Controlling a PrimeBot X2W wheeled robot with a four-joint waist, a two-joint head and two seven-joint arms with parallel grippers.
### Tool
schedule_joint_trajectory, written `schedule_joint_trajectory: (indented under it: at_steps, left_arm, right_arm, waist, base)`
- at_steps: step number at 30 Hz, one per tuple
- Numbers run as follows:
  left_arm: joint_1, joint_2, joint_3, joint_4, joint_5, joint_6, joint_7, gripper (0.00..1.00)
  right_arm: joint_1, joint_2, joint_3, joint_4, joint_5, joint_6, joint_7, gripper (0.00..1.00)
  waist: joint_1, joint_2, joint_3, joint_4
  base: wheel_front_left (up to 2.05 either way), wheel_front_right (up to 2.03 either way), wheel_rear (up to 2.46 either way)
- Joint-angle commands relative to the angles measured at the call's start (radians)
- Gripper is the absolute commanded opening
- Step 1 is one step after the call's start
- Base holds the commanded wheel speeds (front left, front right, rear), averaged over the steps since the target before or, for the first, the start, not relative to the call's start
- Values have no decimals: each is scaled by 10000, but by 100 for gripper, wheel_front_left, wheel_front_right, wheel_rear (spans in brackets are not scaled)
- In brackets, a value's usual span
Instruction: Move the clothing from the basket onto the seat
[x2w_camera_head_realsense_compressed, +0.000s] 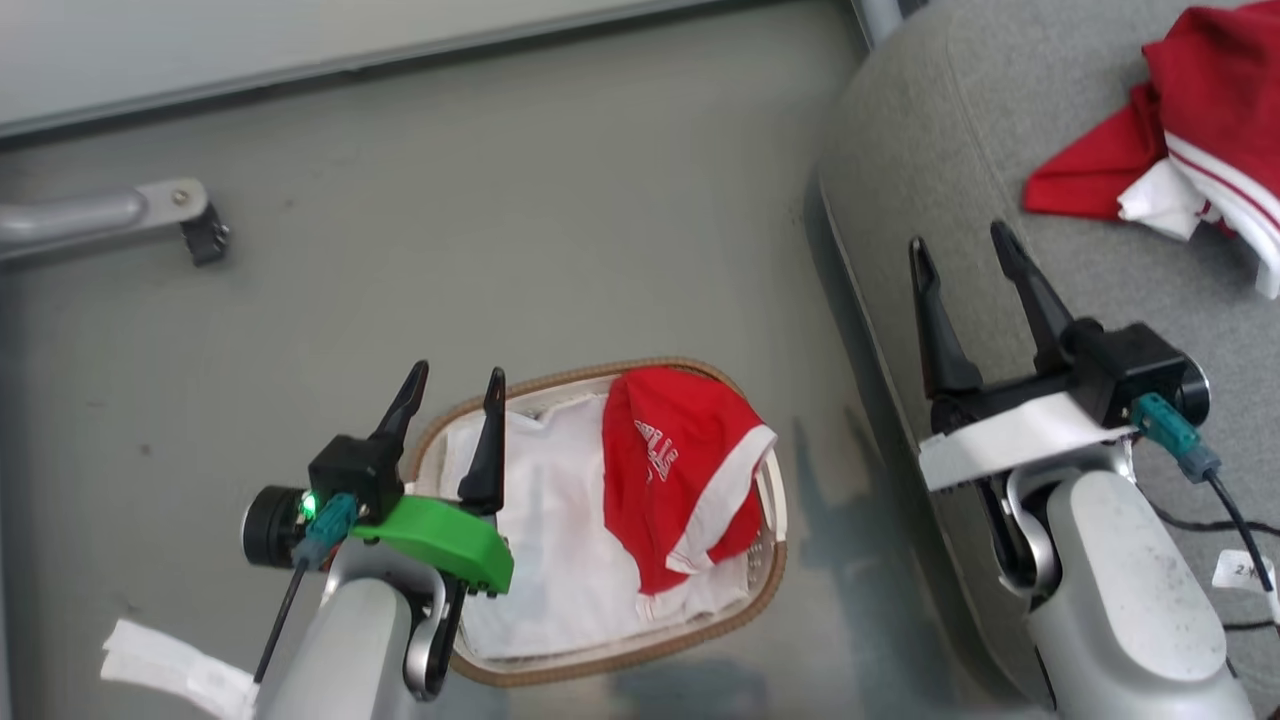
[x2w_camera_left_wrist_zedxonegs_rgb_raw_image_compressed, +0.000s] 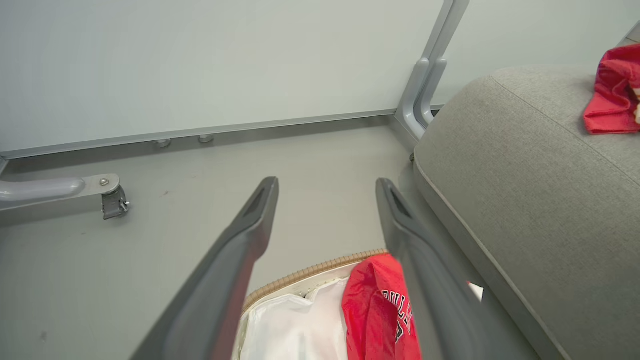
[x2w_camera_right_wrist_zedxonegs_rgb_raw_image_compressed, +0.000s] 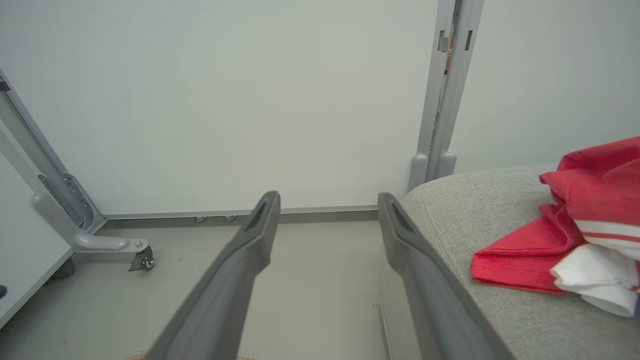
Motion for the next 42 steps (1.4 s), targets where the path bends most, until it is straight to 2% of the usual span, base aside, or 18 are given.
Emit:
schedule_joint_trajectory:
  at_steps: [1, 10, 19, 28, 32, 36, 42]
  left_arm:
    - [-383, 49, -95, 214, -83, -54, -8, 100]
    - [-1962, 58, -877, 1921, -370, -230, -8, 100]
    - [-3067, 56, -1544, 3710, -953, -288, -8, 100]
    - [-3797, 61, -2956, 5008, -1822, -295, -7, 100]
    - [-4173, 121, -2872, 5676, -1736, -292, -8, 100]
    - [-4449, 123, -2738, 6123, -1501, -109, -7, 100]
    - [-4789, 138, -2647, 6396, -1320, -182, -7, 100]
  right_arm:
    - [-251, -29, 51, -145, 138, -18, -18, 100]
    - [-1086, -21, 287, -925, 618, -16, -18, 100]
    - [-1575, -24, 516, -1392, 655, -18, -18, 100]
    - [-1810, -22, 558, -1595, 794, -18, -18, 100]
    - [-2007, -25, 728, -1656, 790, -18, -18, 100]
    - [-2127, -23, 656, -1776, 853, -18, -18, 100]
    - [-2229, -23, 648, -1918, 910, -18, -18, 100]
  waist:
    - [0, 0, 1253, -853]
    - [0, 0, 2741, -1630]
    - [0, 0, 3740, -2161]
    - [0, 0, 4459, -2559]
    - [0, 0, 4769, -2776]
    - [0, 0, 5029, -2841]
    - [0, 0, 5400, -2833]
  base:
    - [0, 0, 0]
    - [0, 0, 0]
    - [0, 0, 0]
    - [0, 0, 0]
    - [0, 0, 0]
    - [0, 0, 0]
    - [0, 0, 0]
